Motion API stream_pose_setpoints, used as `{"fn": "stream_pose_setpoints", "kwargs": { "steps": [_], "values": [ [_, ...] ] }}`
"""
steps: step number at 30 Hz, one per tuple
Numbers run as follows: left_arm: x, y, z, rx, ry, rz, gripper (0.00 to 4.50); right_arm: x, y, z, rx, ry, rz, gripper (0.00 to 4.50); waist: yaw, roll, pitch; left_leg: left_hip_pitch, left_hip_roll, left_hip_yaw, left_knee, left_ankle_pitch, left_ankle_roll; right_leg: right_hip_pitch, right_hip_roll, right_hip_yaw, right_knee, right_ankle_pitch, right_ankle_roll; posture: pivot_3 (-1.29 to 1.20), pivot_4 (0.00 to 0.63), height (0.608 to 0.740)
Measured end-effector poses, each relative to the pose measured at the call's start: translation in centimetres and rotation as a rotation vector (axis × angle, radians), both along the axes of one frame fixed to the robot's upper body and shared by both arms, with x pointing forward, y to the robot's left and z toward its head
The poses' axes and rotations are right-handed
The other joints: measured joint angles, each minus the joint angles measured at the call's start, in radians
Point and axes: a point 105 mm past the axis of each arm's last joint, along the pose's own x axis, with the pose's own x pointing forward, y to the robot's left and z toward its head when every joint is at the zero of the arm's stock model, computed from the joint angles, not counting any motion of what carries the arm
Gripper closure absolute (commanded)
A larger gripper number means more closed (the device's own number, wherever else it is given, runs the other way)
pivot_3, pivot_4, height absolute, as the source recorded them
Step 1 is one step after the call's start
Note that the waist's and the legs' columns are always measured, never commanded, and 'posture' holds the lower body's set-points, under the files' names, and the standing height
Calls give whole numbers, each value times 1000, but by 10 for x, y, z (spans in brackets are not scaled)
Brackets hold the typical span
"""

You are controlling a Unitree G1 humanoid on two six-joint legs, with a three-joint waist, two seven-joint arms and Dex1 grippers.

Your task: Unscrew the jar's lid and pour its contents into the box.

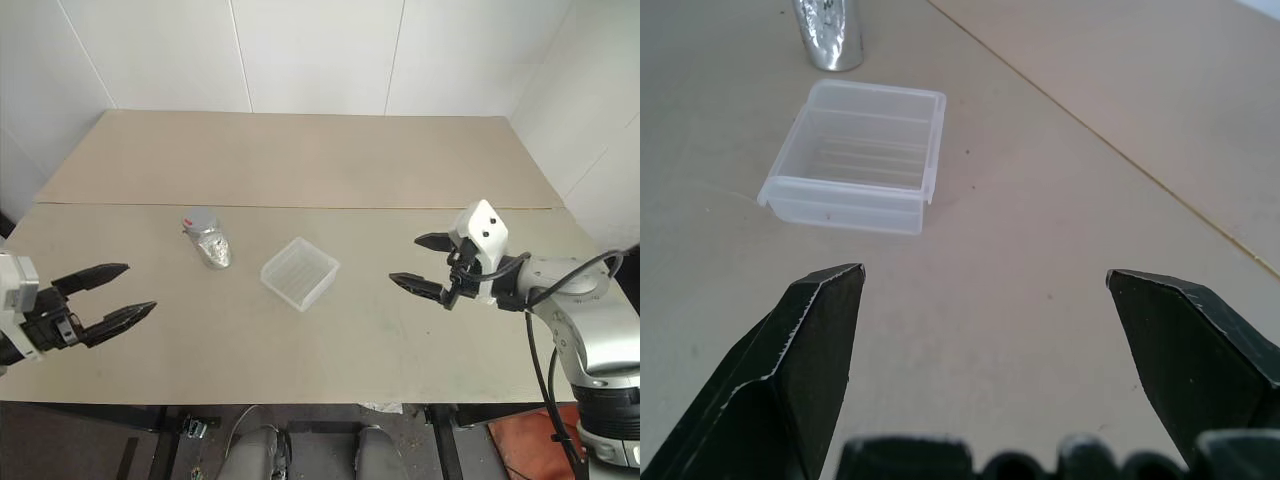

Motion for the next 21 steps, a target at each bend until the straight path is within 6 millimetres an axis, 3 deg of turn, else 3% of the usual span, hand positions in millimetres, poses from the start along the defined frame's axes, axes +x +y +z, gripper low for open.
{"fn": "stream_pose_setpoints", "kwargs": {
  "steps": [3,8,15,21],
  "values": [
    [2,-1,1,-9,-13,2,15,-1,2,0,5,7,11,0,0,0,0,0,0,0,0,0,0,0,0,0,0,0,0,0,150,740],
    [3,-3,-15,-54,7,45,15,-2,9,-4,-18,31,69,0,-3,0,0,0,0,0,0,0,0,0,0,1,0,0,0,0,150,740],
    [12,4,-26,-73,-23,189,15,3,22,17,-28,-31,144,0,1,0,0,1,0,0,0,0,0,1,0,0,0,0,0,0,150,740],
    [25,3,-34,-107,-10,185,15,0,52,26,-48,-44,216,0,2,0,0,1,0,0,0,0,0,1,0,0,1,0,0,0,150,740]
  ]
}}
